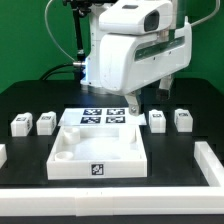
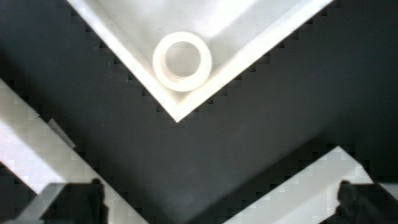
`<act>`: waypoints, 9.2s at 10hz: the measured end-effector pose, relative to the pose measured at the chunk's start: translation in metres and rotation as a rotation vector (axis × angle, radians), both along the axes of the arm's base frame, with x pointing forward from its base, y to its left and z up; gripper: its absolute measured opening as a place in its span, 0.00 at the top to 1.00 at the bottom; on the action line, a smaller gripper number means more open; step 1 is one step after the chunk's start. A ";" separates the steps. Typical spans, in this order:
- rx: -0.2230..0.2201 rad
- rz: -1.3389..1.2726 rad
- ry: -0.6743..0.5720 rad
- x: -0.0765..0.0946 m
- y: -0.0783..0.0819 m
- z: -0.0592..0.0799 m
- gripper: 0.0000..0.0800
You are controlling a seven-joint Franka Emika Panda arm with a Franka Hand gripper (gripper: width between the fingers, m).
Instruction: Assemble one leg
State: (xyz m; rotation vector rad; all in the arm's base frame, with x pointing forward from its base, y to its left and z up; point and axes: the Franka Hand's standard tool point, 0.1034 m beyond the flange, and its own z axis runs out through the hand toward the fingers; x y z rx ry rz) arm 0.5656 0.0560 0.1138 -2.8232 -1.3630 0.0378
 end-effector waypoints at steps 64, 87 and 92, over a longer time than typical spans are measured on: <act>0.073 0.027 -0.058 -0.106 0.072 -0.040 0.19; -0.388 -0.807 0.815 -0.176 0.122 -0.093 0.19; -0.385 -0.804 0.812 -0.189 0.116 -0.105 0.19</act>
Offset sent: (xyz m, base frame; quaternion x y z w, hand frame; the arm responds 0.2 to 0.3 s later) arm 0.0000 0.0000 0.0000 0.0000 0.0000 0.0000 1.0000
